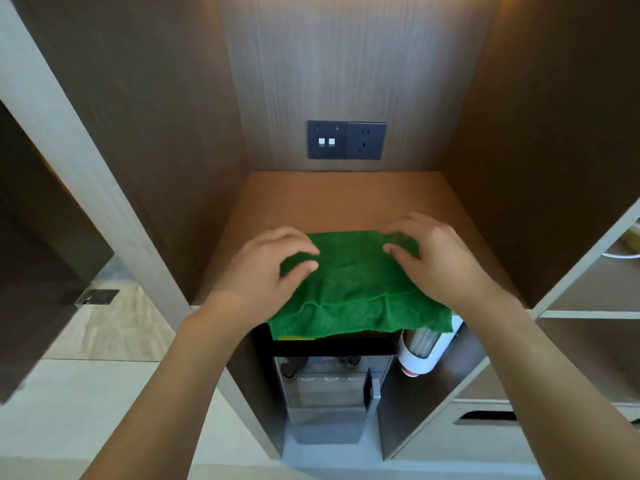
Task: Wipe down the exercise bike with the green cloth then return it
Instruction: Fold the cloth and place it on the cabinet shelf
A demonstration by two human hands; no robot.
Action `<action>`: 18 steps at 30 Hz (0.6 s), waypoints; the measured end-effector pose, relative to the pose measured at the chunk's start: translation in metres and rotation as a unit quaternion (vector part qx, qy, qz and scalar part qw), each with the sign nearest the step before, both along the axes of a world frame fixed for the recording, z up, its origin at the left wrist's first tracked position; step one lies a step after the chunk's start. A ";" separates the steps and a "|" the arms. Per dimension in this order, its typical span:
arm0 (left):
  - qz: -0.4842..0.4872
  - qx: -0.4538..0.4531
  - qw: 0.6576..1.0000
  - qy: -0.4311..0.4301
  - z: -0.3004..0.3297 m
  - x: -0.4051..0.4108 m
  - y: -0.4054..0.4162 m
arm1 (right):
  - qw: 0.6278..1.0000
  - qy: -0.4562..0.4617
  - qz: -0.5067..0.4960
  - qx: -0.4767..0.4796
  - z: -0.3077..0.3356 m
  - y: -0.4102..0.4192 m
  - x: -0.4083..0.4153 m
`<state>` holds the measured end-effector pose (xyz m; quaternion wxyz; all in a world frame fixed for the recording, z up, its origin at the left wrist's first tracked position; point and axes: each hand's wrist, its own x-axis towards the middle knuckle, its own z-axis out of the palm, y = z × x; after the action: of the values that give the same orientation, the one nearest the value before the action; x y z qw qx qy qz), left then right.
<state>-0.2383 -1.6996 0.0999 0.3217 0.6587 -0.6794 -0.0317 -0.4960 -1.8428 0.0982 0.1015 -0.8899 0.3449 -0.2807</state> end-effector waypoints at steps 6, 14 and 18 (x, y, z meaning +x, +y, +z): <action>-0.012 0.109 0.994 -0.006 -0.019 -0.012 0.005 | 0.993 0.075 0.032 0.091 -0.012 0.037 0.009; -0.041 0.119 0.992 -0.002 -0.028 0.005 0.004 | 0.986 0.133 0.040 0.089 -0.022 0.019 0.013; -0.029 0.137 0.990 -0.016 -0.026 -0.003 -0.004 | 0.980 0.162 0.054 0.107 -0.014 -0.010 0.021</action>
<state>-0.2410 -1.7035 0.0741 0.2169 0.6771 -0.6924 -0.1231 -0.4752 -1.8527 0.0840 0.1543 -0.9248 0.3362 -0.0888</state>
